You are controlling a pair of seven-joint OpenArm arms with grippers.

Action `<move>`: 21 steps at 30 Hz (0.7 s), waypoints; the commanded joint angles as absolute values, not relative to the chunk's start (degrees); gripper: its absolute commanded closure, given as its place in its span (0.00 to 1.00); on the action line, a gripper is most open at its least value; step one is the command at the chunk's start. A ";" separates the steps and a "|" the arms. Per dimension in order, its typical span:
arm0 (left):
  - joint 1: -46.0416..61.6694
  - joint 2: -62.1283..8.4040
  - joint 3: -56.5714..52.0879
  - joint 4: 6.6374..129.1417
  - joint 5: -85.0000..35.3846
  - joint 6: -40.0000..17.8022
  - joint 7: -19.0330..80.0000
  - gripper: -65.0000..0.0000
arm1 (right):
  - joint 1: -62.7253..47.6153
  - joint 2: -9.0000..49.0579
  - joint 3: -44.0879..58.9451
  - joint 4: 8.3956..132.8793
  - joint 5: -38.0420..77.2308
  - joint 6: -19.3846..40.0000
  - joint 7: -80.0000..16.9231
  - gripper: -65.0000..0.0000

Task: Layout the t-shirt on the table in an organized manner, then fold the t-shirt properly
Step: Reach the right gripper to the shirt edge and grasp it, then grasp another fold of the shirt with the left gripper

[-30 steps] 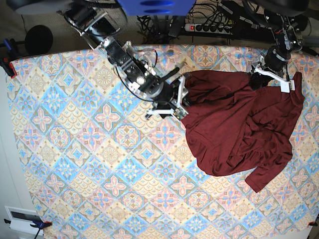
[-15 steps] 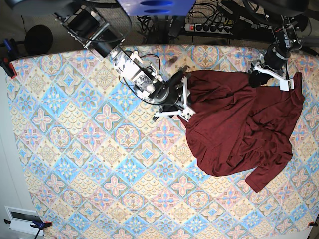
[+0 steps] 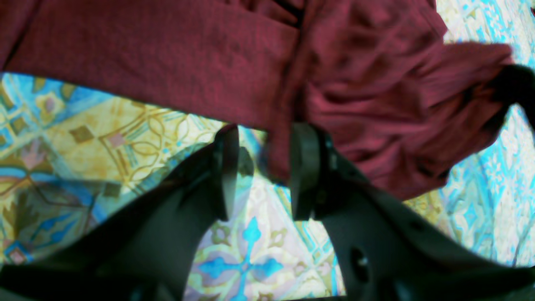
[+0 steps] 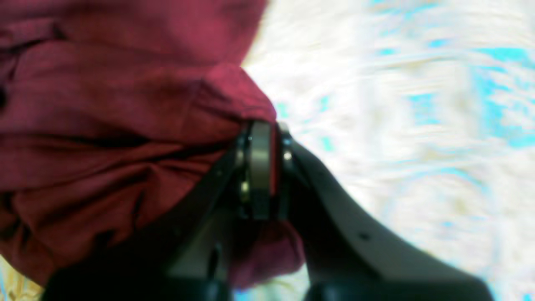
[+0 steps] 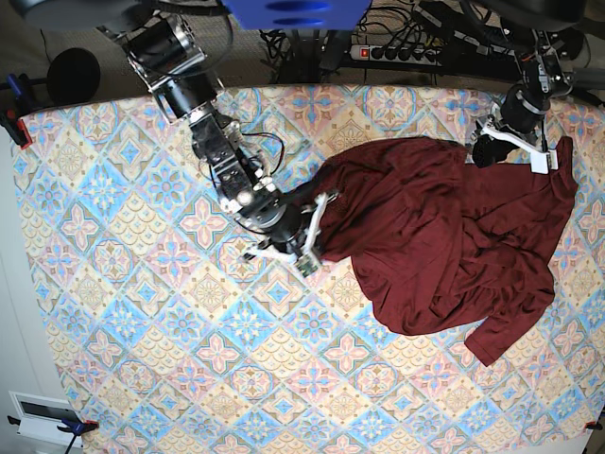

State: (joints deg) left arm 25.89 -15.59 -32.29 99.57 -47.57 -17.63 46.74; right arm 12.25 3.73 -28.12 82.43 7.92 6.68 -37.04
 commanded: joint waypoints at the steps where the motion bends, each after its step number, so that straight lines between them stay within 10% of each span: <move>1: 25.63 -16.48 -32.75 100.44 -48.40 -17.98 45.58 0.69 | 13.58 4.62 -26.68 83.91 8.13 6.37 -35.82 1.00; 21: -1.36 -16.04 -15.96 93.85 -47.87 -17.63 49.19 0.67 | 11.21 11.38 -19.38 88.57 8.13 6.37 -36.09 1.00</move>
State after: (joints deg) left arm -0.80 -15.25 -15.46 93.14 -47.53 -17.63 50.00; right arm 9.43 11.40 -19.75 87.35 7.92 6.85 -37.76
